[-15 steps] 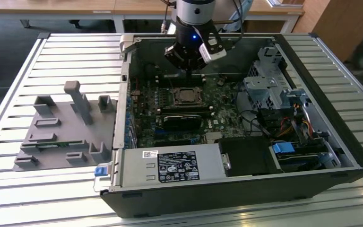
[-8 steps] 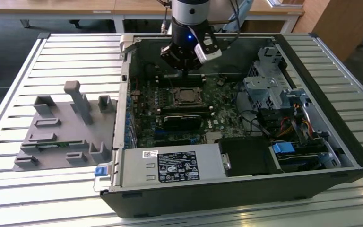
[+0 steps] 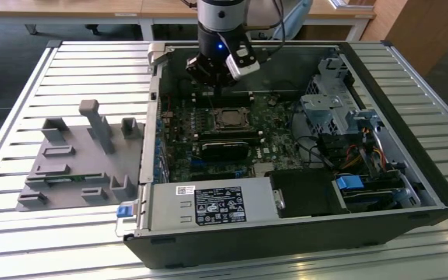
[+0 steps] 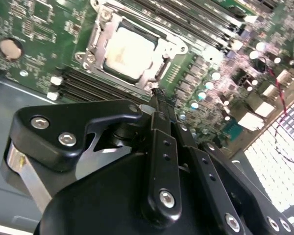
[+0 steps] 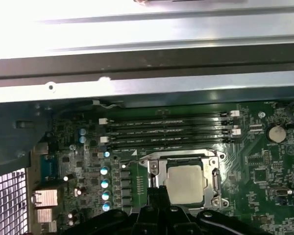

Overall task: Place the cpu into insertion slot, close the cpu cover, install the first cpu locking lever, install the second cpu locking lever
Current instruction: 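Install the first cpu locking lever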

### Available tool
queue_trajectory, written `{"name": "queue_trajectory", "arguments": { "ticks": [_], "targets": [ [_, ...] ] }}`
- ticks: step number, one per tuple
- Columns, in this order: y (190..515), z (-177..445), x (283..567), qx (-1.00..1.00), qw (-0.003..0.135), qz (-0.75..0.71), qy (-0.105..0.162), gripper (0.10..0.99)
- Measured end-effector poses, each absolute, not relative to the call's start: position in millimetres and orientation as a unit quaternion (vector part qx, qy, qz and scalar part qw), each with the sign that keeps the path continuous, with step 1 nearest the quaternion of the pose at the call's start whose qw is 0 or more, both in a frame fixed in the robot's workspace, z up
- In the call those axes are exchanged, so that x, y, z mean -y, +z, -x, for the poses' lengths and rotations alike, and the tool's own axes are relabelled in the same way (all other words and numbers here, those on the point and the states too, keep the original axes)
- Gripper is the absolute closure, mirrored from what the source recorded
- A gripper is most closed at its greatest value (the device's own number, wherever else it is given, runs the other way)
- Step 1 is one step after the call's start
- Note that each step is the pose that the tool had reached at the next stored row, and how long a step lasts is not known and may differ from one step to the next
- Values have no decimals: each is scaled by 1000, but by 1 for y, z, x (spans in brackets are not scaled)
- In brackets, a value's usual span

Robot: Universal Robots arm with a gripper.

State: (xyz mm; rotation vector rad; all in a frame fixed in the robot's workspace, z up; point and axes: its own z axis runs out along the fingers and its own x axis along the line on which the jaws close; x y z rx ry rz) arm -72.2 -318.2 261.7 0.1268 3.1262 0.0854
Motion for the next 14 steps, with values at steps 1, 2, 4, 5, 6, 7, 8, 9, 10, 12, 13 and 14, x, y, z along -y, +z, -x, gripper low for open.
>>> {"name": "queue_trajectory", "arguments": {
  "ticks": [1, 2, 4, 5, 6, 7, 8, 9, 10, 12, 13, 14],
  "targets": [
    [262, 74, 318, -999, 6, -40, 27, 980],
    [262, 75, 318, -999, 6, -41, 27, 980],
    [262, 77, 318, -999, 6, -41, 27, 980],
    [262, 79, 318, -999, 6, -41, 27, 980],
    [261, 81, 318, -999, 6, -41, 27, 980],
    [261, 83, 318, -999, 6, -40, 27, 980],
    [261, 86, 317, -999, 6, -40, 27, 980],
    [261, 88, 317, -999, 6, -40, 27, 980],
    [261, 90, 317, -999, 6, -41, 27, 980],
    [261, 94, 317, -999, 6, -40, 27, 980],
    [261, 95, 316, -999, 6, -41, 27, 980],
    [260, 96, 316, -999, 6, -41, 27, 980]
  ]
}}
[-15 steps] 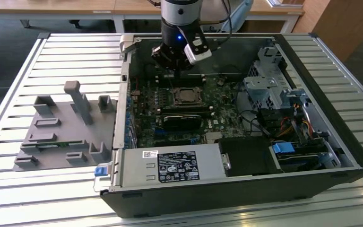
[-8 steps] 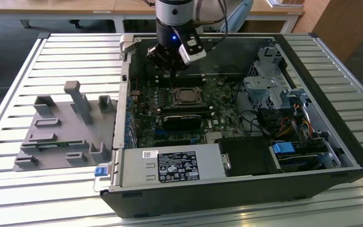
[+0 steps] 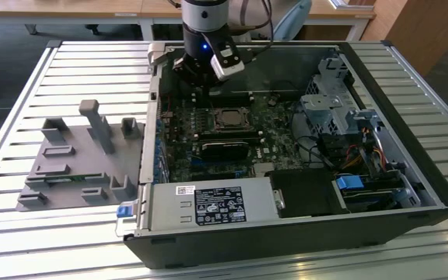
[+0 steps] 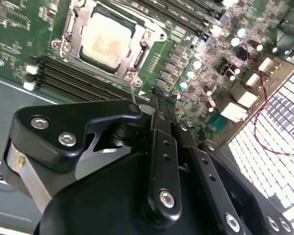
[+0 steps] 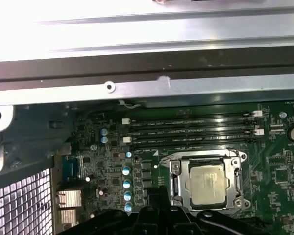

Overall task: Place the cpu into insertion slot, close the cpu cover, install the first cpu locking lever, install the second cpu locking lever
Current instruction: 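Install the first cpu locking lever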

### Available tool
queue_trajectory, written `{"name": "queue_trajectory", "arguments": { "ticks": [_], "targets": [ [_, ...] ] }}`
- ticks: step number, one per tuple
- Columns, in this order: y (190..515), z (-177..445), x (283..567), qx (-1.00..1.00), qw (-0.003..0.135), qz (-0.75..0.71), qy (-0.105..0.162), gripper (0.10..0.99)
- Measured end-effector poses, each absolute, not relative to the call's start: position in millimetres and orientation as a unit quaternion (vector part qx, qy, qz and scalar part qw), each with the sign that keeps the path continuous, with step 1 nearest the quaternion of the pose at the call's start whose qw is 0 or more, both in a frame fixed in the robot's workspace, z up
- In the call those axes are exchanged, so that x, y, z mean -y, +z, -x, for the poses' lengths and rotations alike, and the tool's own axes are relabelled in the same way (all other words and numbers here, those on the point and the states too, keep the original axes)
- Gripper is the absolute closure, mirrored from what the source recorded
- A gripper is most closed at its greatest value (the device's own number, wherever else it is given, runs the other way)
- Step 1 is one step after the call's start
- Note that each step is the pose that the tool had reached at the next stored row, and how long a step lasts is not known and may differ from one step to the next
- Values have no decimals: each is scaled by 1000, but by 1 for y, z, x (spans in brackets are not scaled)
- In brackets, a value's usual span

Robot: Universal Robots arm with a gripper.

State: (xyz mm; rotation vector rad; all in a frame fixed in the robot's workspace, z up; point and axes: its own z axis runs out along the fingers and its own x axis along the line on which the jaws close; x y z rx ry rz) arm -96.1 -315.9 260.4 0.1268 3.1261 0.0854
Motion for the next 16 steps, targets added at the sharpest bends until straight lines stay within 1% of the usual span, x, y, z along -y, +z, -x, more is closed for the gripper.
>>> {"name": "queue_trajectory", "arguments": {
  "ticks": [16],
  "targets": [
    [255, 105, 301, -999, 6, -41, 27, 980]
  ]
}}
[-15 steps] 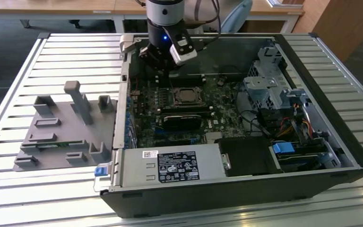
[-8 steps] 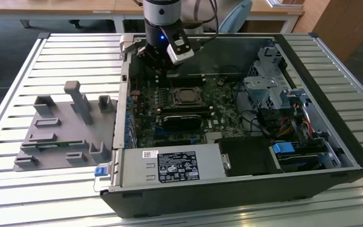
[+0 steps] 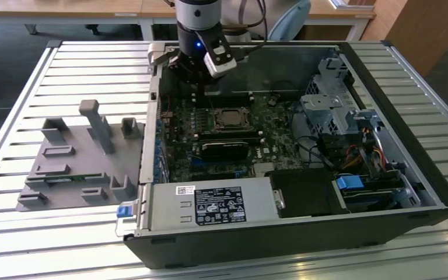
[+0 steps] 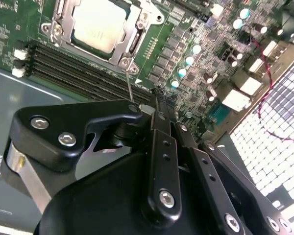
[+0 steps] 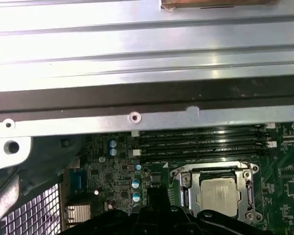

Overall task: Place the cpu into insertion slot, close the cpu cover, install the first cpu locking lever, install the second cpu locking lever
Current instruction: 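Install the first cpu locking lever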

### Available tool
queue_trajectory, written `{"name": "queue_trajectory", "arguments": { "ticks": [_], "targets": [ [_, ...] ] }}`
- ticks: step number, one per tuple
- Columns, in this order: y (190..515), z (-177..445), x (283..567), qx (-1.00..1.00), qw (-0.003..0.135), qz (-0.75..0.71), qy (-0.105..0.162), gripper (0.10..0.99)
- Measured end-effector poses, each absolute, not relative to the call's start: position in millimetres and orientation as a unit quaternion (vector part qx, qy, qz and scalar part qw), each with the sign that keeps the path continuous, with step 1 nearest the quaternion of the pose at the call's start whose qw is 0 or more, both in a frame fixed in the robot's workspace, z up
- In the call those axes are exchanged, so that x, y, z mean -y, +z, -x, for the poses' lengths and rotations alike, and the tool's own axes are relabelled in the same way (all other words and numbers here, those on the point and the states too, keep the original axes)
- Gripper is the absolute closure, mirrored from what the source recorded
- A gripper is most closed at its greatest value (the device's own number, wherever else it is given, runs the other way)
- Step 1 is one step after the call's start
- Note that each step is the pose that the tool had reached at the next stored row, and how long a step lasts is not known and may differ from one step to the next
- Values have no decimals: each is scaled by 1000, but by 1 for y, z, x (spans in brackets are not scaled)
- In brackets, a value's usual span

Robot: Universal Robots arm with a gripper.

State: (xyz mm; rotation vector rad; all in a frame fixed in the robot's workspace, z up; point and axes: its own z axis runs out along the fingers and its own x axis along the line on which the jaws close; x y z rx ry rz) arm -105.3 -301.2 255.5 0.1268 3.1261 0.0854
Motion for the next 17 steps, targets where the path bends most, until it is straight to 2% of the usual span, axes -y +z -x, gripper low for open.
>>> {"name": "queue_trajectory", "arguments": {
  "ticks": [17],
  "targets": [
    [252, 85, 292, -999, 5, -41, 27, 980]
  ]
}}
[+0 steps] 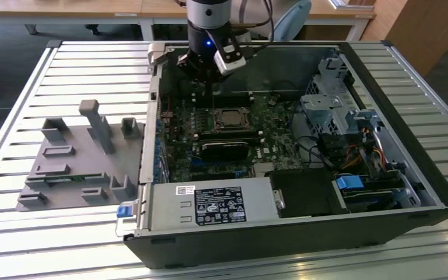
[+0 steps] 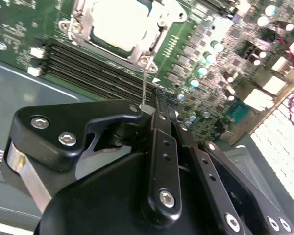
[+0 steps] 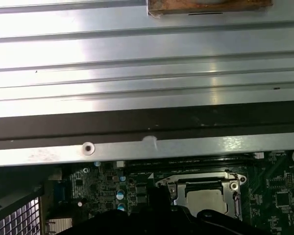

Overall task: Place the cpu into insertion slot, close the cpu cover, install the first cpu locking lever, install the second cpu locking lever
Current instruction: 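Install the first cpu locking lever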

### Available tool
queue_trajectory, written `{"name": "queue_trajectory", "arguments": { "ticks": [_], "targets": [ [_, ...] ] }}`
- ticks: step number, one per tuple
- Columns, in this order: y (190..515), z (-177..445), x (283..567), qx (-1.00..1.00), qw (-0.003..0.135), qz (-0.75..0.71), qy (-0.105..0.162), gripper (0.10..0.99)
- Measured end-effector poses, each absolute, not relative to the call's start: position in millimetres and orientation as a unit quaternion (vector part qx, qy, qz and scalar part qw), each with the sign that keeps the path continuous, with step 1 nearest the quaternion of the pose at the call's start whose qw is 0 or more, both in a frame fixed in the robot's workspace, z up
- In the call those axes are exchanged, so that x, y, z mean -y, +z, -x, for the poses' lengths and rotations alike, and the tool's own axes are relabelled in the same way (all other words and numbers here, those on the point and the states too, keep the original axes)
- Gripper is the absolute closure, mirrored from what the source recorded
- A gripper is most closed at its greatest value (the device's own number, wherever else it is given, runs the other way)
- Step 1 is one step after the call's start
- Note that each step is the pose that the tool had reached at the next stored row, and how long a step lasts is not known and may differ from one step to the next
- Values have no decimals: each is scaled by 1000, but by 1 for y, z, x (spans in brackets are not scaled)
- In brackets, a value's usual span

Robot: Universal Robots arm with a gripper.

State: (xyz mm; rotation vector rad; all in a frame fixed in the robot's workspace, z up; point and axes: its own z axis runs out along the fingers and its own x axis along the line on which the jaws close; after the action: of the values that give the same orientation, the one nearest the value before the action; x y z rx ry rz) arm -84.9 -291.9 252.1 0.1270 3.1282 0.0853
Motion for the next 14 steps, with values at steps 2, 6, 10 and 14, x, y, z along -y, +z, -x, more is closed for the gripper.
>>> {"name": "queue_trajectory", "arguments": {
  "ticks": [2, 6, 10, 14],
  "targets": [
    [252, 80, 291, -999, 5, -41, 27, 980],
    [251, 69, 290, -999, 5, -41, 27, 980],
    [249, 60, 290, -999, 4, -41, 27, 980],
    [249, 60, 290, -999, 4, -40, 36, 980]
  ]
}}
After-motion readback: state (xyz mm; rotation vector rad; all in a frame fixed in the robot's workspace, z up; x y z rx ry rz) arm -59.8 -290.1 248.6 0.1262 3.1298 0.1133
